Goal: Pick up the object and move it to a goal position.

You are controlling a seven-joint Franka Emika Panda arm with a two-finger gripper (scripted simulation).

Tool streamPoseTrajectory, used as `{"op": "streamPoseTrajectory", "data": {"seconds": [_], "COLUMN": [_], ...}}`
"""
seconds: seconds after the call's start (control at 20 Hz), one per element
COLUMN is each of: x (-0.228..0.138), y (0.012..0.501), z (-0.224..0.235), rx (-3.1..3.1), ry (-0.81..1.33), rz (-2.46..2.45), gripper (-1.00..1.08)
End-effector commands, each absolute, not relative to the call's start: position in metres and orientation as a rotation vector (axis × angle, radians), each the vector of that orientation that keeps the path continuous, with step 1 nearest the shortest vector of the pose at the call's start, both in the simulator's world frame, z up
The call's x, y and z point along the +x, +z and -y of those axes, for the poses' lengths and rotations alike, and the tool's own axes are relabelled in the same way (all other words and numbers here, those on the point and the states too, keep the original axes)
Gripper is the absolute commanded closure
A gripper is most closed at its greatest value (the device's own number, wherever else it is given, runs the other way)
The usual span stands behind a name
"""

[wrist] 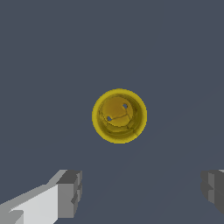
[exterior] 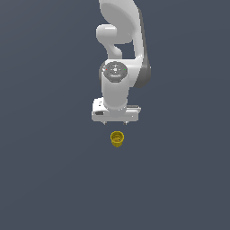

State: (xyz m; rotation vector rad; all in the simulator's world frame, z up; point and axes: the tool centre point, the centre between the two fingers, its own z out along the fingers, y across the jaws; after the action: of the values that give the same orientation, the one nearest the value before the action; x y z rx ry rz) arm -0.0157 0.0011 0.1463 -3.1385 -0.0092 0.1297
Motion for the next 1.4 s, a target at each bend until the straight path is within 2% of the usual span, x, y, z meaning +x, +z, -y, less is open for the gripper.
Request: {"op": "streamPoseTrajectory", "data": {"seconds": [0.0,0.8,1.35], "x": [-0.016,0.016,0.017], "y": [0.146,0.100,0.083], "z": [-0.001,-0.011,-0.012], "rx": [-3.139,-3.139,-3.138], "ry": [0.131,0.009,0.005], "rz": [0.009,0.143,0.150], "gripper": [-0.92,-0.92,-0.92]}}
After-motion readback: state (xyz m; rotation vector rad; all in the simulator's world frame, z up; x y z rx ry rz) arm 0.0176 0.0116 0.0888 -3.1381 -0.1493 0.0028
